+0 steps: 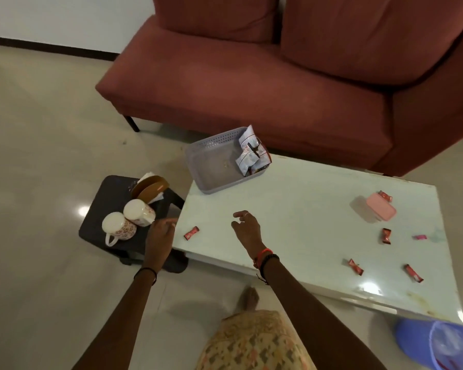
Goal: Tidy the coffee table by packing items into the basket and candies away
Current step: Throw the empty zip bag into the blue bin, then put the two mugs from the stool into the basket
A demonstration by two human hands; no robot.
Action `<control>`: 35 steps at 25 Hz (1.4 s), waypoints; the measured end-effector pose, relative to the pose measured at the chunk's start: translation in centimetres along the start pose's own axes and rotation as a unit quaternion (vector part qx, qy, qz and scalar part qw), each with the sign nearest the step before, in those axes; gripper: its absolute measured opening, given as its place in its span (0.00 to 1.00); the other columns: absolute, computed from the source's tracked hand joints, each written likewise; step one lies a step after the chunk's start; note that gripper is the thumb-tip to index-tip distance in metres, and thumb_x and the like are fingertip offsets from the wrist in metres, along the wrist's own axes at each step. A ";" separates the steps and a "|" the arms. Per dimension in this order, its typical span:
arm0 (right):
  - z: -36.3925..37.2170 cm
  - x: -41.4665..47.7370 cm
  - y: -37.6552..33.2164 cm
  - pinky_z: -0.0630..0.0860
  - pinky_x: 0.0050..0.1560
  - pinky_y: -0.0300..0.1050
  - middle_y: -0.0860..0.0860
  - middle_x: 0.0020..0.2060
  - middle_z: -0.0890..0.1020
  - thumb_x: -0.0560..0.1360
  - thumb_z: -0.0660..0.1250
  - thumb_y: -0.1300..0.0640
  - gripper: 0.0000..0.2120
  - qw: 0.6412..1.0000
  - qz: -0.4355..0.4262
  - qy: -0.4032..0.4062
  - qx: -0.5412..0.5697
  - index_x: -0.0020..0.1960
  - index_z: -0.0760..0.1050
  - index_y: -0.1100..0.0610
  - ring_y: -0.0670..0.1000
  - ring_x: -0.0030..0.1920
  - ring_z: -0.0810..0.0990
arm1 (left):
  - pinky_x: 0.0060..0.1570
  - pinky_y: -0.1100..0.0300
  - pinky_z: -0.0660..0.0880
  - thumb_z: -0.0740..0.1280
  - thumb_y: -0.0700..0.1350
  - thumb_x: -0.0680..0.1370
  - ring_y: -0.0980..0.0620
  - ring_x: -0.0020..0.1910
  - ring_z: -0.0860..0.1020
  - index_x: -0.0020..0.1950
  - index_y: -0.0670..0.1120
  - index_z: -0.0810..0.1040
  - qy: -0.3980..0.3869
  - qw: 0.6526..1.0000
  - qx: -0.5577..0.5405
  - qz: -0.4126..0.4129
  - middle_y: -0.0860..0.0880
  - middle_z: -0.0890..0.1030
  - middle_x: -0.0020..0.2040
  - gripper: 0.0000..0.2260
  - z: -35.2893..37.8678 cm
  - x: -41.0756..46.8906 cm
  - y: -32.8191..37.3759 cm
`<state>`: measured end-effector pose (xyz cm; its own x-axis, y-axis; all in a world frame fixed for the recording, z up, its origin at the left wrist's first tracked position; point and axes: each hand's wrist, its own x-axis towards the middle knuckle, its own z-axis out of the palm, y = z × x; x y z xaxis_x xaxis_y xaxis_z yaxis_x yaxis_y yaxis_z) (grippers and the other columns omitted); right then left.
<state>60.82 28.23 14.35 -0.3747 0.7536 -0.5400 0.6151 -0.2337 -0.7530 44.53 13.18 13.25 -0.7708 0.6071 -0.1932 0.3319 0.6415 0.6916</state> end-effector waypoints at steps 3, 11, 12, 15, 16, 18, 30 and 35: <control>2.8 2.1 -1.6 0.70 0.58 0.42 0.60 0.59 0.77 0.74 0.63 0.65 0.13 0.998 -0.020 -0.042 -0.045 0.59 0.75 0.62 0.56 0.61 0.75 | 0.58 0.55 0.70 0.60 0.37 0.79 0.41 0.59 0.75 0.58 0.36 0.77 0.026 0.998 -0.028 -0.048 0.37 0.79 0.58 0.11 -0.4 2.0 -1.6; 9.8 8.3 -5.6 0.69 0.54 0.40 0.61 0.58 0.77 0.75 0.63 0.65 0.15 0.985 -0.026 -0.135 -0.103 0.61 0.73 0.62 0.56 0.60 0.76 | 0.63 0.53 0.69 0.61 0.35 0.78 0.39 0.61 0.75 0.57 0.35 0.76 0.073 0.989 -0.023 -0.127 0.36 0.78 0.58 0.10 -2.9 6.4 -4.8; 10.7 8.8 -5.9 0.70 0.56 0.41 0.61 0.58 0.77 0.75 0.63 0.65 0.15 0.983 -0.031 -0.146 -0.111 0.61 0.72 0.63 0.57 0.61 0.75 | 0.64 0.52 0.70 0.61 0.35 0.78 0.40 0.60 0.75 0.58 0.35 0.76 0.071 0.988 -0.008 -0.136 0.36 0.78 0.58 0.10 -3.3 6.9 -5.4; 13.6 9.9 -6.4 0.73 0.54 0.40 0.61 0.61 0.76 0.75 0.63 0.66 0.15 0.975 -0.033 -0.176 -0.134 0.62 0.71 0.64 0.58 0.62 0.75 | 0.65 0.47 0.71 0.62 0.36 0.77 0.39 0.59 0.77 0.59 0.35 0.76 0.095 0.985 0.039 -0.139 0.36 0.79 0.57 0.11 -4.3 8.6 -7.2; 14.5 10.2 -6.6 0.73 0.53 0.38 0.61 0.63 0.75 0.76 0.62 0.66 0.16 0.972 -0.035 -0.186 -0.140 0.63 0.71 0.64 0.58 0.63 0.75 | 0.65 0.45 0.71 0.63 0.36 0.77 0.39 0.60 0.76 0.60 0.36 0.75 0.107 0.983 0.052 -0.141 0.36 0.79 0.58 0.12 -4.6 9.2 -7.7; 16.5 11.0 -6.8 0.73 0.62 0.42 0.61 0.65 0.74 0.77 0.62 0.65 0.18 0.961 -0.051 -0.214 -0.169 0.66 0.69 0.63 0.59 0.65 0.74 | 0.65 0.43 0.71 0.65 0.37 0.76 0.39 0.64 0.73 0.64 0.37 0.72 0.126 0.976 0.086 -0.156 0.36 0.76 0.63 0.16 -5.1 10.2 -8.7; 28.8 13.0 -6.2 0.72 0.65 0.48 0.58 0.67 0.70 0.73 0.72 0.58 0.30 0.944 -0.073 -0.252 -0.201 0.71 0.64 0.57 0.57 0.67 0.73 | 0.64 0.33 0.66 0.79 0.46 0.63 0.37 0.71 0.61 0.73 0.42 0.58 -0.027 0.967 0.122 -0.222 0.36 0.63 0.72 0.45 -6.2 15.1 -20.0; 32.0 13.5 -6.8 0.69 0.69 0.51 0.57 0.68 0.70 0.71 0.73 0.57 0.36 0.937 -0.135 -0.245 -0.210 0.74 0.59 0.55 0.56 0.70 0.68 | 0.66 0.38 0.68 0.77 0.48 0.65 0.39 0.70 0.63 0.73 0.50 0.55 -0.064 0.965 0.072 -0.243 0.40 0.60 0.73 0.44 -6.6 16.0 -22.0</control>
<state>29.38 20.34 0.10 -0.7661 0.3540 -0.5365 0.6323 0.2647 -0.7281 21.26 5.68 -0.49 -0.7842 0.2648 -0.5611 0.0275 0.9183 0.3949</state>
